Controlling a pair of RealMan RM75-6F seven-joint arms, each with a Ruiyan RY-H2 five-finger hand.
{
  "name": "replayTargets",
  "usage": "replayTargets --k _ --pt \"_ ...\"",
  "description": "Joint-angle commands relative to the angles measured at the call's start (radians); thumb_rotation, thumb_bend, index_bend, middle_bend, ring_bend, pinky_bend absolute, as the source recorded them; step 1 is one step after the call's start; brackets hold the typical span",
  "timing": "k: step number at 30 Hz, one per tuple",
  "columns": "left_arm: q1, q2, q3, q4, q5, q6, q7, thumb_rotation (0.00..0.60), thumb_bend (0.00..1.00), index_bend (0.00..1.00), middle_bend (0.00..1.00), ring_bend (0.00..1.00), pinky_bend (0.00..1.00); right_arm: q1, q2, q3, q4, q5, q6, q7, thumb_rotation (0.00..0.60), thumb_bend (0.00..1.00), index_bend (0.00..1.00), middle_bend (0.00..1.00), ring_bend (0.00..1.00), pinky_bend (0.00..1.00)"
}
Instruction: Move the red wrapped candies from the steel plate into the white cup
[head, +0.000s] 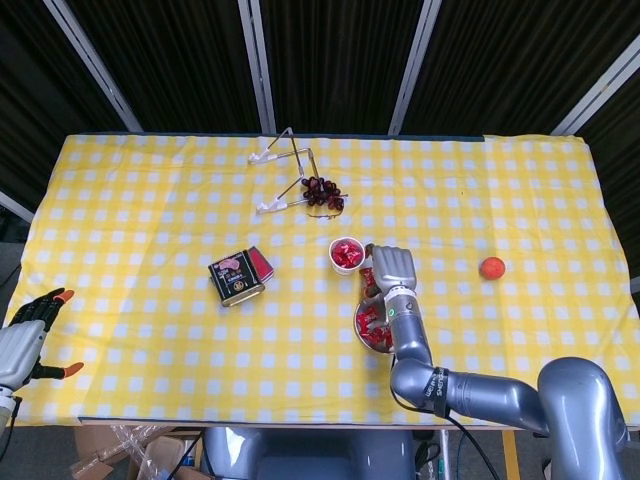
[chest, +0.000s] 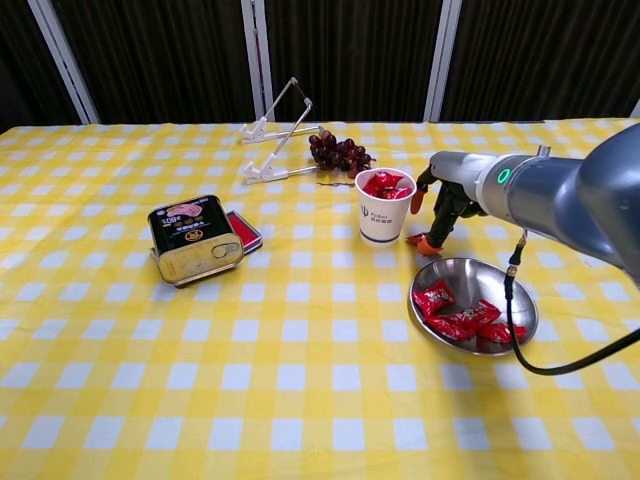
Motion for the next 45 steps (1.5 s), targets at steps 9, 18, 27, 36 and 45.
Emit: replayTargets --k 9,18,27,36,45 --pt "-0.001 0.000 0.000 0.001 0.001 -0.001 -0.002 0.600 0.09 0.00 0.00 0.00 0.00 0.001 -0.042 0.012 0.082 -0.007 -0.040 0.015 0.600 0.26 0.42 0.77 0.92 0.95" --pt "-0.003 0.001 0.000 0.001 -0.003 -0.005 -0.004 0.600 0.09 0.00 0.00 0.00 0.00 -0.006 -0.068 0.011 0.135 -0.009 -0.069 0.022 0.600 0.26 0.45 0.77 0.93 0.95" --pt "-0.003 0.002 0.001 -0.001 -0.004 -0.007 -0.006 0.600 0.09 0.00 0.00 0.00 0.00 -0.014 -0.084 0.019 0.157 -0.029 -0.080 0.037 0.600 0.30 0.55 0.78 0.93 0.95" --pt "-0.004 0.003 0.001 -0.003 -0.005 -0.009 -0.007 0.600 0.09 0.00 0.00 0.00 0.00 -0.025 -0.088 0.023 0.175 -0.046 -0.076 0.043 0.600 0.39 0.57 0.78 0.93 0.95" --pt "-0.005 0.004 0.002 -0.005 -0.008 -0.013 -0.005 0.600 0.09 0.00 0.00 0.00 0.00 -0.036 -0.070 0.019 0.158 -0.038 -0.078 0.024 0.600 0.39 0.57 0.78 0.93 0.95"
